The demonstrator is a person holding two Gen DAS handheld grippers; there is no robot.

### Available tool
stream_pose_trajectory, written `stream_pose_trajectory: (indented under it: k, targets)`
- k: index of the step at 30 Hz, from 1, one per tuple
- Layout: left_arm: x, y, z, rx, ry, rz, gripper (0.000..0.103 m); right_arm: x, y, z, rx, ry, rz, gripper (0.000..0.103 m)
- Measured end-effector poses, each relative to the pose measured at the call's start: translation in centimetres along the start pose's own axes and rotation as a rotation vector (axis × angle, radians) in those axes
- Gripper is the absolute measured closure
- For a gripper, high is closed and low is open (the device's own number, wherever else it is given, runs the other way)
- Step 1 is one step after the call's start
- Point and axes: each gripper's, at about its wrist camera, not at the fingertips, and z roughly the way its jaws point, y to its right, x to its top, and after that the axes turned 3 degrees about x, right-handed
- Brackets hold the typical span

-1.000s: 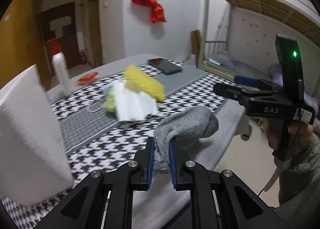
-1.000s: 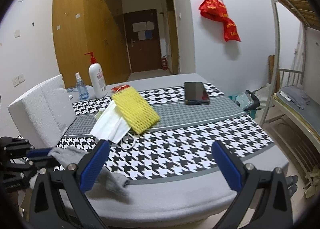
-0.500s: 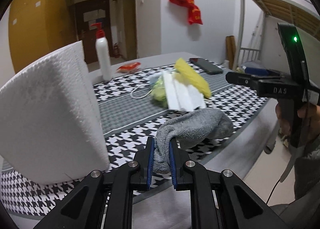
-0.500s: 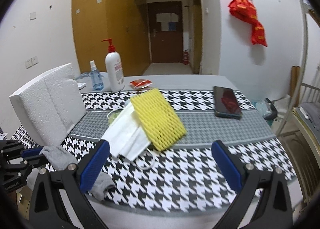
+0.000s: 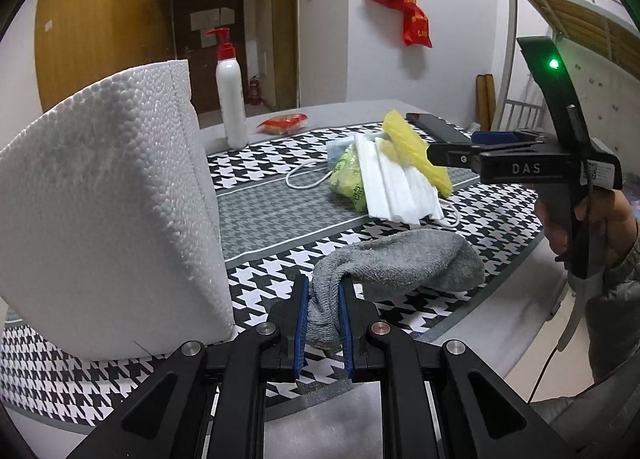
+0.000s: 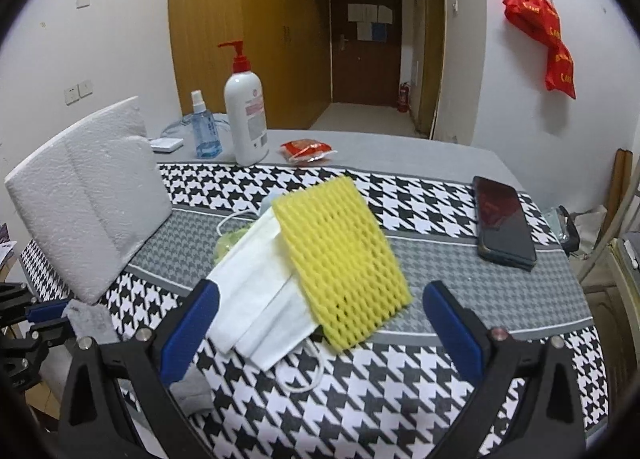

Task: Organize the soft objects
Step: 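Close the right gripper on the yellow foam net and lift it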

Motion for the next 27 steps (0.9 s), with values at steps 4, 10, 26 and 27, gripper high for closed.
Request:
stream_pose_trajectory:
  k: [4,10,26,27]
  targets:
    - [0.2,0.1,0.4,-0.007,-0.002,0.001,0.088,0.5,0.3,0.9,0.002,-0.025,-0.002,0.000]
    - [0.0,-0.2,0.6,-0.019,0.000,-0.011,0.088,0.9,0.5,2.3,0.003,-0.065,-0.003,0.005]
    - [0.1,-0.3,0.8,-0.037,-0.006,-0.005,0.088,0.1,3.1,4.8,0.030,-0.145,0.103,0.072]
    - [0.1,-0.3,0.8,-0.039,-0.006,-0.004,0.088,0.1,3.3,4.7,0.032,-0.143,0.113,0.077]
